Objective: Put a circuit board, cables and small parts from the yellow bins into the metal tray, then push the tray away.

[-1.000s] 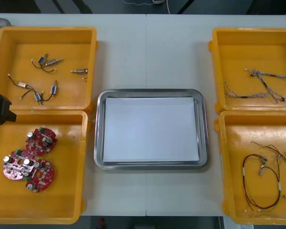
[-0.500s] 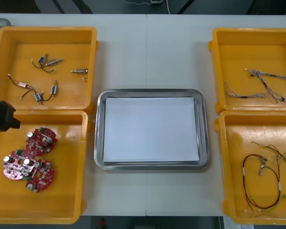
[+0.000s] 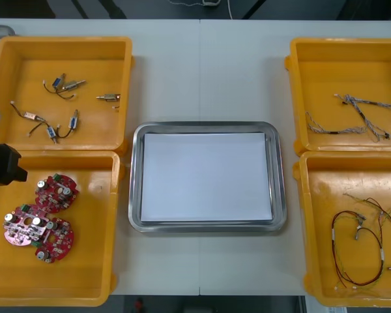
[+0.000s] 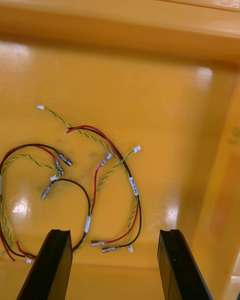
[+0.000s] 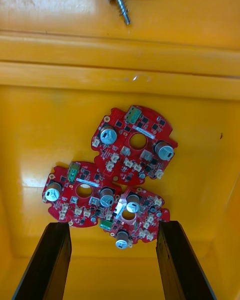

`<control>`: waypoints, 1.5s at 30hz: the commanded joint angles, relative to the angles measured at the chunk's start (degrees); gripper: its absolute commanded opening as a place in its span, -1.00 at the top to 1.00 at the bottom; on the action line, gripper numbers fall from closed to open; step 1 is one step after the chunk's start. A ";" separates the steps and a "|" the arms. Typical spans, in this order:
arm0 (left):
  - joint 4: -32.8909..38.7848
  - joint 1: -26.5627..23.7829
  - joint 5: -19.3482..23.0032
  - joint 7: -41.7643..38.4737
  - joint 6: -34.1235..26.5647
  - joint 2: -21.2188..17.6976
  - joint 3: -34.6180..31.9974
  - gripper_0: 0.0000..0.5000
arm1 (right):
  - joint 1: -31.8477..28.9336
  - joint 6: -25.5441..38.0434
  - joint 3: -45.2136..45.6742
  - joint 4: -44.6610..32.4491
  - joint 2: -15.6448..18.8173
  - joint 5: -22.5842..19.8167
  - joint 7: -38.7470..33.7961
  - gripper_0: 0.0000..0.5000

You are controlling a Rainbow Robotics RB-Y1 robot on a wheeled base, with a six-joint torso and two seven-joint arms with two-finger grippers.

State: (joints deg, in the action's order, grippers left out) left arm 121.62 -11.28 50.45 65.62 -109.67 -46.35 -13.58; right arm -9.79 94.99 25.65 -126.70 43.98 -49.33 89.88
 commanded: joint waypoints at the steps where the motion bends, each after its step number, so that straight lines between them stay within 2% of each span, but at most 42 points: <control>1: 0.11 2.93 0.00 7.51 -0.33 0.30 0.40 -1.00 | -5.68 -5.87 -1.31 -1.71 3.66 -0.16 2.32 -1.00; 6: 0.20 4.51 -1.23 8.47 1.91 0.21 1.72 -1.00 | -8.14 -10.61 -3.77 0.05 4.97 -0.07 2.50 -1.00; 22: 0.28 11.19 -5.36 11.73 12.99 0.04 5.94 -1.00 | -7.79 -21.77 -11.24 11.74 7.35 -1.21 5.31 -1.00; 32: 0.28 14.53 -8.96 13.13 18.17 -0.05 8.66 -1.00 | -5.50 -23.88 -13.96 17.37 7.35 -1.47 7.59 -1.00; 45: 0.02 16.55 -12.39 12.87 20.99 -0.05 10.86 -1.00 | -2.78 -27.05 -17.13 22.02 7.35 -1.12 8.65 -1.00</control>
State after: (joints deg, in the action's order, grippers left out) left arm 121.59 3.18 38.92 72.98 -90.07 -46.35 -3.57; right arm -13.51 69.14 9.74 -104.85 49.22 -50.34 96.66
